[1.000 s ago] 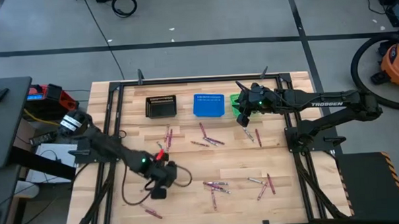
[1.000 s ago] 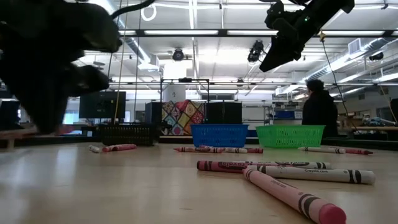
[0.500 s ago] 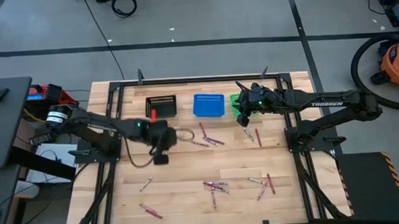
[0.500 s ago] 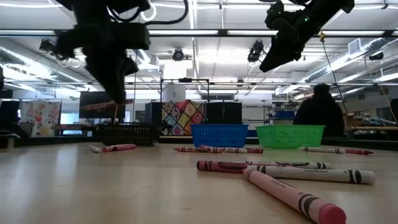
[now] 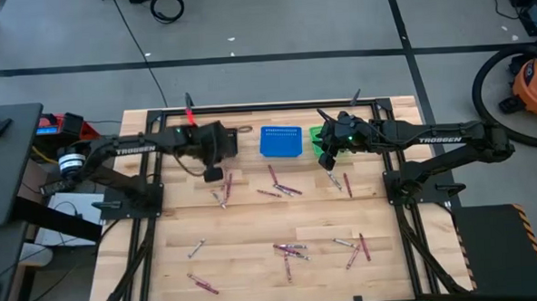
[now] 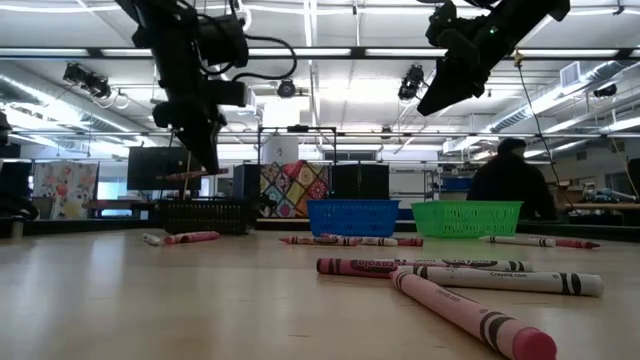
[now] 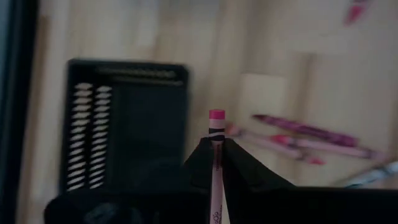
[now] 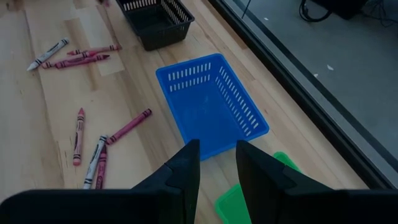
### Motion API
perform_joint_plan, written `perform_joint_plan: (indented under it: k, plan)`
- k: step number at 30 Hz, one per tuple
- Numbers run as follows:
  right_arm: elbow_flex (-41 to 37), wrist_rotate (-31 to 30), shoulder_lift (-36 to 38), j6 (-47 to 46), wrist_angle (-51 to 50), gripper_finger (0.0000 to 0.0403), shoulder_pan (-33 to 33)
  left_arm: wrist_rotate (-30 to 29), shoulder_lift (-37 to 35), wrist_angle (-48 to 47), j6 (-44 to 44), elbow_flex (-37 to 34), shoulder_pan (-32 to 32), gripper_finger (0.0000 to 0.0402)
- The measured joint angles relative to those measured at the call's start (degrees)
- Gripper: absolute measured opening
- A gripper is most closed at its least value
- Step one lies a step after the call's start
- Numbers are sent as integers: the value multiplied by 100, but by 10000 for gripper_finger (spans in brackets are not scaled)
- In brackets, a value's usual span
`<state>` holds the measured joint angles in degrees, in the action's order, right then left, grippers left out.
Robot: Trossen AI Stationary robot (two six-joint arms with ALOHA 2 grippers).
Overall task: Sort crayons
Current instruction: Put the pink crayon into the black bin
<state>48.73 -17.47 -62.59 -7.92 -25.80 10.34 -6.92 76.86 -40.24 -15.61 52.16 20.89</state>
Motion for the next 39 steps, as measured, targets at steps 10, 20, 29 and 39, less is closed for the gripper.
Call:
perform_joint_plan:
  k: [10, 20, 29, 39]
  plan:
    - [0, -79, 0, 11, 0, 113, -1, 634, 8, 493, -725, 0, 1121, 17]
    - [0, -106, 0, 261, 29, 113, 5, 810, 673, 981, -1326, -4, 1571, 24]
    - [0, -105, -1, 363, 42, 113, 6, 811, 1193, 984, -1456, -4, 1749, 53]
    - [0, -231, 0, 363, 42, 113, 3, 811, 1207, 968, -1667, -4, 1759, 57]
